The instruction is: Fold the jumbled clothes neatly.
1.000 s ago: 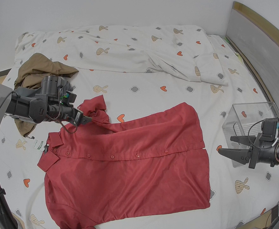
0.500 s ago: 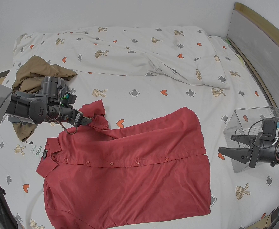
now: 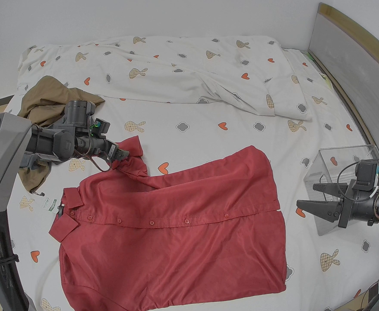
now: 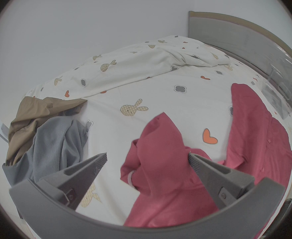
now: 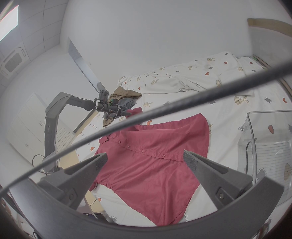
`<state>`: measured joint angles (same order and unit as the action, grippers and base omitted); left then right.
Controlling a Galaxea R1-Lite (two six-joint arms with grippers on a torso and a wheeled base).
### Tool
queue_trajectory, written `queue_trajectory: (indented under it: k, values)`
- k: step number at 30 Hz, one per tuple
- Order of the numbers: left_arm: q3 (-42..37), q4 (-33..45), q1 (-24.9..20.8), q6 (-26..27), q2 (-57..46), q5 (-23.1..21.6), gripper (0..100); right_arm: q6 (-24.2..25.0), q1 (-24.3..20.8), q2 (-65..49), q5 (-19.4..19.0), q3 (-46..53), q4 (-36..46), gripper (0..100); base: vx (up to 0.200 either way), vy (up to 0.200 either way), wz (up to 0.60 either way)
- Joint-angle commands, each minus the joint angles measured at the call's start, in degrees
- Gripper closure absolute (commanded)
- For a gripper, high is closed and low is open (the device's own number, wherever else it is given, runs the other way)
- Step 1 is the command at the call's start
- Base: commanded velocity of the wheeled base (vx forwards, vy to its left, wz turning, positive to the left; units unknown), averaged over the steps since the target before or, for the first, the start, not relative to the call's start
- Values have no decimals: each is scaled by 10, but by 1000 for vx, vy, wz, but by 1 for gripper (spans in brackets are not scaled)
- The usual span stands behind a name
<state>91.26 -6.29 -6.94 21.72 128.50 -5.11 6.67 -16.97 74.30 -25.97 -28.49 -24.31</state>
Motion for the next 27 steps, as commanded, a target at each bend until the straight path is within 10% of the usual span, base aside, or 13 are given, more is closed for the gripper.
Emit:
queue_trajectory:
  k: [1,5,6,27]
  values:
    - [67,32,0,0,60,1,0,0,0,1,0,0,0,0,0,0,0]
    - [81,51,0,0,69,1,0,0,2,2,0,0,0,0,0,0,0]
    - [81,51,0,0,69,1,100,0,2,2,0,0,0,0,0,0,0]
    - [223,80,-2,-2,86,13,100,0,-4,8,0,0,0,0,0,0,0]
